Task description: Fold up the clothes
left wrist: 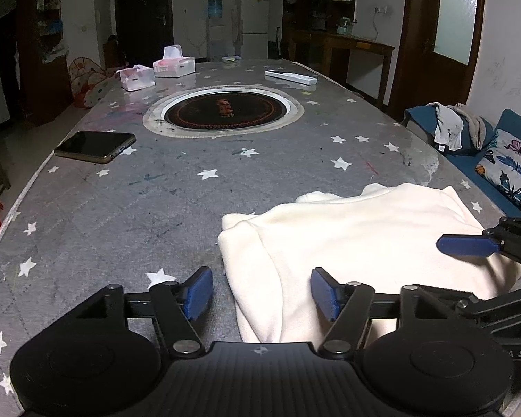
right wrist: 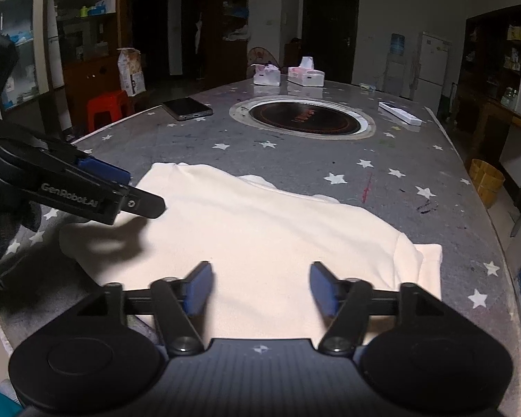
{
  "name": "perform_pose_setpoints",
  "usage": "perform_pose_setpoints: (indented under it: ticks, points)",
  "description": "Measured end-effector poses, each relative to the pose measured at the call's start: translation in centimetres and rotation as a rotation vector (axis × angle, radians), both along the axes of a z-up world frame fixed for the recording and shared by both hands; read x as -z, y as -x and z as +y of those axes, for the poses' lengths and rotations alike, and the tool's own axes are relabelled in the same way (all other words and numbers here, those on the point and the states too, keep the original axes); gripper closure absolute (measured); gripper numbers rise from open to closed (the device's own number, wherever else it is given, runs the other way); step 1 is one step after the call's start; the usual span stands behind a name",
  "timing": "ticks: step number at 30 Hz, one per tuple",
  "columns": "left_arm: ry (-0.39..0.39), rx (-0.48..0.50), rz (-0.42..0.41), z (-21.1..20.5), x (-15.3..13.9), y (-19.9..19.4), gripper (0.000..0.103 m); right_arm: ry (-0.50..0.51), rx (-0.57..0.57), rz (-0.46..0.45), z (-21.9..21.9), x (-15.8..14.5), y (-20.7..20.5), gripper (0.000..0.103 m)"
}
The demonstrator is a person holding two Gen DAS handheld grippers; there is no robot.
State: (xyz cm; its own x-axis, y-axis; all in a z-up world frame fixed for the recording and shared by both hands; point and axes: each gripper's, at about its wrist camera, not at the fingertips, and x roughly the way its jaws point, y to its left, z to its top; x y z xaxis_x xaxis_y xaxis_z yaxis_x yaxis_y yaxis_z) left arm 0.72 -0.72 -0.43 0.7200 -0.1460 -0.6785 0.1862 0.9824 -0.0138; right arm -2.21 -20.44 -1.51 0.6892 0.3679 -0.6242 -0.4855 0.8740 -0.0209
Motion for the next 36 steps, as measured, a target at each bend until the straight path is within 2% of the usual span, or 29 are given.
perform_pose_setpoints:
  ticks: [7, 10, 20, 29, 36]
  points:
    - [-0.005, -0.002, -0.003, -0.2, -0.1, 0.1, 0.030, -0.019, 0.006, 0.004, -0.2, 0.2, -0.1, 0.037]
    - [-0.007, 0.000, -0.006, -0.2, -0.2, 0.1, 0.029, -0.036, 0.009, 0.011, -0.2, 0.3, -0.1, 0.027]
    - [-0.012, -0.004, -0.034, 0.1, -0.9, 0.0, 0.024, -0.106, -0.001, 0.050, -0.8, -0.4, -0.6, 0.014]
    - [-0.003, -0.005, -0.057, 0.5, -1.4, -1.1, 0.023, -0.121, 0.022, 0.049, -1.5, -1.4, -3.5, 0.015]
    - [-0.022, -0.007, -0.055, 0.5, -1.1, -3.3, 0.029, -0.129, 0.031, 0.095, -1.5, -1.0, -7.3, 0.021]
